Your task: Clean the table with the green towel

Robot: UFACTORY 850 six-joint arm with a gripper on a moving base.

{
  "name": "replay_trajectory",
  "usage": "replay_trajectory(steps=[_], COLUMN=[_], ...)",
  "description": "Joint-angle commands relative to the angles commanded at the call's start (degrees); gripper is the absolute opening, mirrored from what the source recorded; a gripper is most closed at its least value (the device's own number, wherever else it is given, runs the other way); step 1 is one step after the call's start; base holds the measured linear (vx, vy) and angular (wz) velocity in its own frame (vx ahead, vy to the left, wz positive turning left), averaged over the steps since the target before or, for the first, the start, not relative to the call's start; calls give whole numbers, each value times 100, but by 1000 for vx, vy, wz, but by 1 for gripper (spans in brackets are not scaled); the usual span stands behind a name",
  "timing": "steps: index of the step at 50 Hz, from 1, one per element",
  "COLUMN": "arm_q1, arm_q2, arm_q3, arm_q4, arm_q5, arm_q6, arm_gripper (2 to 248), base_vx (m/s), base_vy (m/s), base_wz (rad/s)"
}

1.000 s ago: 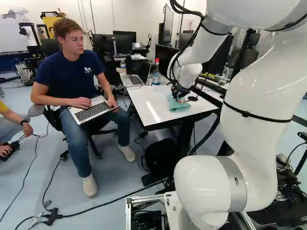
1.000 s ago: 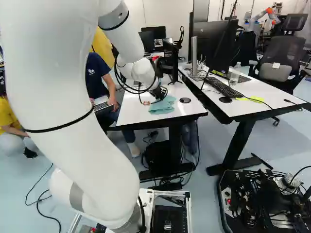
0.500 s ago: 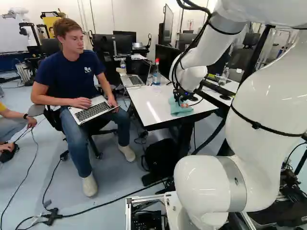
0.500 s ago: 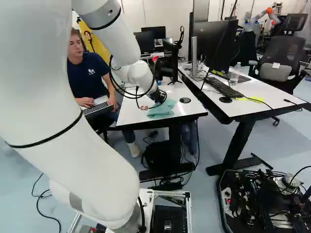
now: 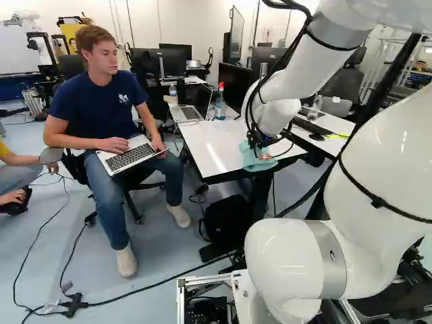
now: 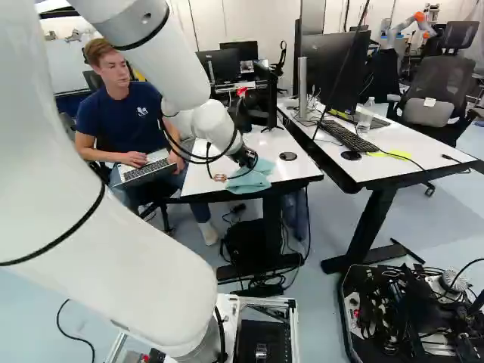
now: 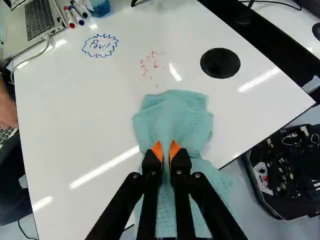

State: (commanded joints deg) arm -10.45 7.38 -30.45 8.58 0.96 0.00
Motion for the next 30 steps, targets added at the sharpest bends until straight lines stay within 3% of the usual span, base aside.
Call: replay_trajectory(steps=[30], arm_q1=[-5], arm_q2=[37], arm_q3=[35], arm_q4=[0], arm_q5=[0], arm_q6=[0], arm_gripper=[36], base_vx=[0], base_vy=[0], base_wz=[0])
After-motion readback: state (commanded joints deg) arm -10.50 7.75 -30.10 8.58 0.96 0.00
